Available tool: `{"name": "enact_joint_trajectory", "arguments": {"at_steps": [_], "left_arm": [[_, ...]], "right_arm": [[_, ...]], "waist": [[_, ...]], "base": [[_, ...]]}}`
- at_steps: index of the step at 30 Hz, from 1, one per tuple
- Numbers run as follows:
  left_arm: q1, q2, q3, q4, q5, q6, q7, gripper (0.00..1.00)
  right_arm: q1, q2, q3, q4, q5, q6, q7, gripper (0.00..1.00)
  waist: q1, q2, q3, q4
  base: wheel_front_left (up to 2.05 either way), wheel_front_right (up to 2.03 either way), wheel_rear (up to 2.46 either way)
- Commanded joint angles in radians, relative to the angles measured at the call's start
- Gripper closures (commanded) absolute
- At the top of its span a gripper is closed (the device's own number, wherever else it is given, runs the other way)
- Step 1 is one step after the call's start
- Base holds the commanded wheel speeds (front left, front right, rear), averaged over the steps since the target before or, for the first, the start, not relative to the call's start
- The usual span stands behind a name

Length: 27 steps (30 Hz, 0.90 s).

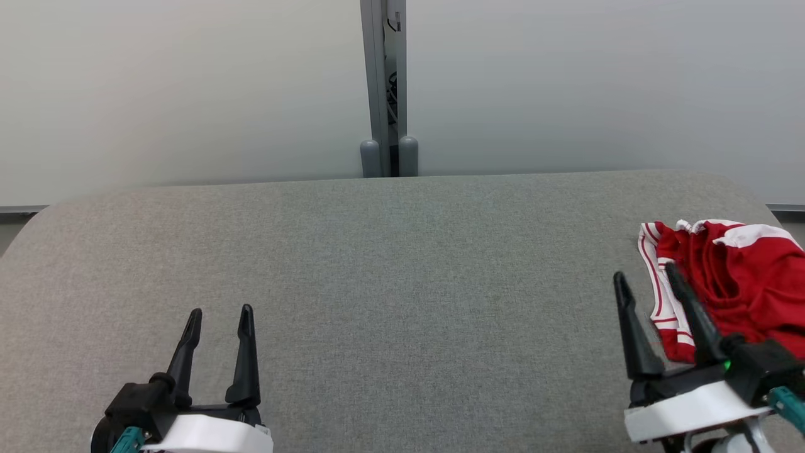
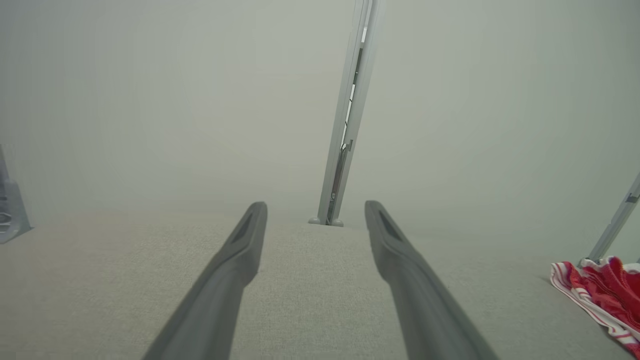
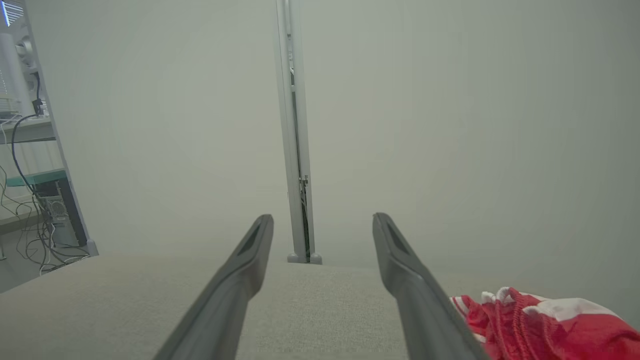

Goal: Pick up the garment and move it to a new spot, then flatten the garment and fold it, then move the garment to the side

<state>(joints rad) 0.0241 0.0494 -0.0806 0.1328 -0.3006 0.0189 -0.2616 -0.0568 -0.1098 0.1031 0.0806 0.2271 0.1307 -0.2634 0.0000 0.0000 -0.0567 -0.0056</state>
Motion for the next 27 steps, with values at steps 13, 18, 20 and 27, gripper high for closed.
{"name": "enact_joint_trajectory", "arguments": {"at_steps": [13,18,20,27], "left_arm": [[0.042,0.003,0.028,0.042,0.017,0.008,-0.004,0.0],[0.049,0.003,0.028,0.047,0.013,0.011,-0.004,0.0],[0.048,0.003,0.027,0.049,0.012,0.013,-0.004,0.0],[0.049,0.003,0.028,0.053,-0.003,0.009,-0.004,0.0]], "right_arm": [[0.063,0.028,0.005,0.063,-0.083,0.0,-0.001,0.0],[0.061,0.029,0.01,0.066,-0.105,0.0,-0.001,0.0],[0.059,0.026,0.014,0.07,-0.115,0.0,-0.001,0.0],[0.056,0.021,0.018,0.079,-0.141,0.0,-0.001,0.0]], "waist": [[0.0,0.0,-0.009,0.007],[0.0,0.0,-0.008,0.007],[0.0,0.0,-0.008,0.007],[0.0,0.0,-0.009,0.007]], "base": [[0.0,0.0,0.0],[0.0,0.0,0.0],[0.0,0.0,0.0],[0.0,0.0,0.0]]}}
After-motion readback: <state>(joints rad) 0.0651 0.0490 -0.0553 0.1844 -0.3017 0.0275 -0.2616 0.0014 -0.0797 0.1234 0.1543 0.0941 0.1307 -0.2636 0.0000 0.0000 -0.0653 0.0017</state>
